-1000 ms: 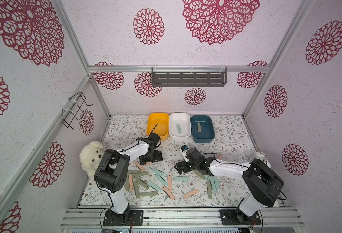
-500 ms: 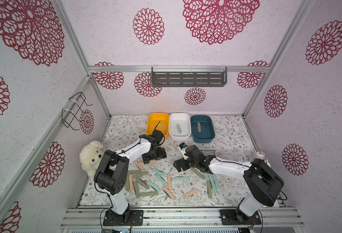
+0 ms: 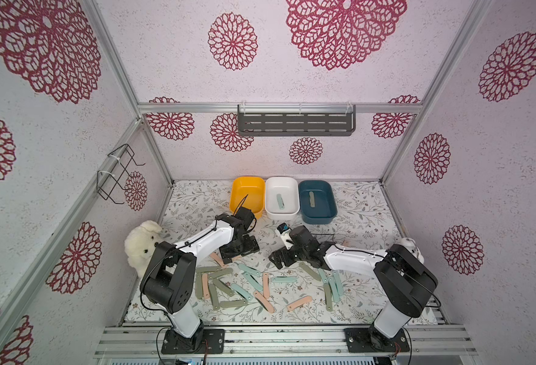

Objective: Place the fruit knives into the storage box by color
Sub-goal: Pick up the fruit knife from the center of the board.

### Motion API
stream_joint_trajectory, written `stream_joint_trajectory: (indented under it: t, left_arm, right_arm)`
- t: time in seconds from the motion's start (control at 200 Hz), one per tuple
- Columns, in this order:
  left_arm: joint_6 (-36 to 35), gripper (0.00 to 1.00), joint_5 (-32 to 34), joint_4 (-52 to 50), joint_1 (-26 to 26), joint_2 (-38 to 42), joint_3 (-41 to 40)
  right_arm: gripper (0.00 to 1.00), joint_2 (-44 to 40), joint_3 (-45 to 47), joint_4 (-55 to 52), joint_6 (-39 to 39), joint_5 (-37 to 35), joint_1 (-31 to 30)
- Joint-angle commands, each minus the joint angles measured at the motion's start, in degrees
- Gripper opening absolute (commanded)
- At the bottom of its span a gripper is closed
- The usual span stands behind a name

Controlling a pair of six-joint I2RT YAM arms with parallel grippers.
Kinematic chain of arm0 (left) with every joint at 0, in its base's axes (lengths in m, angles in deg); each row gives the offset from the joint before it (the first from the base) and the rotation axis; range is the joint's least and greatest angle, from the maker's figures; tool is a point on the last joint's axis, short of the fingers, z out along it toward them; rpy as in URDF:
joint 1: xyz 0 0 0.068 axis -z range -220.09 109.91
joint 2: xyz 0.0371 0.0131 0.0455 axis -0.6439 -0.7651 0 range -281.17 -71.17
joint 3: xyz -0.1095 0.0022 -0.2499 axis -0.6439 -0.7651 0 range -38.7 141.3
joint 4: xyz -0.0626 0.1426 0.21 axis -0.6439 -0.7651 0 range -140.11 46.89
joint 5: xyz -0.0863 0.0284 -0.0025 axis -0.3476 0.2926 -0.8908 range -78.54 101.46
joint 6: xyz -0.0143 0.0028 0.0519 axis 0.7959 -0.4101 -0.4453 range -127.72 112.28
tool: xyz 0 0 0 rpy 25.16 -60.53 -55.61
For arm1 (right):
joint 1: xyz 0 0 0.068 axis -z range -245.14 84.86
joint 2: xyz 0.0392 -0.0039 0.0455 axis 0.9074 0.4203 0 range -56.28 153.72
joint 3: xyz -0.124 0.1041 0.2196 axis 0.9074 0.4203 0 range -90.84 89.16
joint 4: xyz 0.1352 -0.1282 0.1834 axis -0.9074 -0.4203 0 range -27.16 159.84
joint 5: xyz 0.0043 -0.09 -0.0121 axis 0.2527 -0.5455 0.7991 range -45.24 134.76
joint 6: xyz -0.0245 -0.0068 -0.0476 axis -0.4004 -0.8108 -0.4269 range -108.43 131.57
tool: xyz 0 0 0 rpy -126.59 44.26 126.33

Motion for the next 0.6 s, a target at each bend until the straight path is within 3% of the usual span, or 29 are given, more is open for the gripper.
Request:
stream_joint_trajectory:
  t: [0.0,0.25,0.595]
  left_arm:
    - [-4.9,0.97,2.7,-0.6,-0.4,-2.8,1.2]
    - [-12.0,0.97,2.7,4.3,-2.8,-6.2,3.0]
    - [-14.2,0.99,1.7,7.7,-3.7,-11.1,3.2]
  right_arm:
    - [0.99,-0.3,-0.2,2.0,-0.2,1.5,0.3]
    - [0.99,-0.8,1.0,2.9,1.3,1.5,0.3]
    - [0.99,-2.2,2.2,2.7,2.3,1.4,0.3]
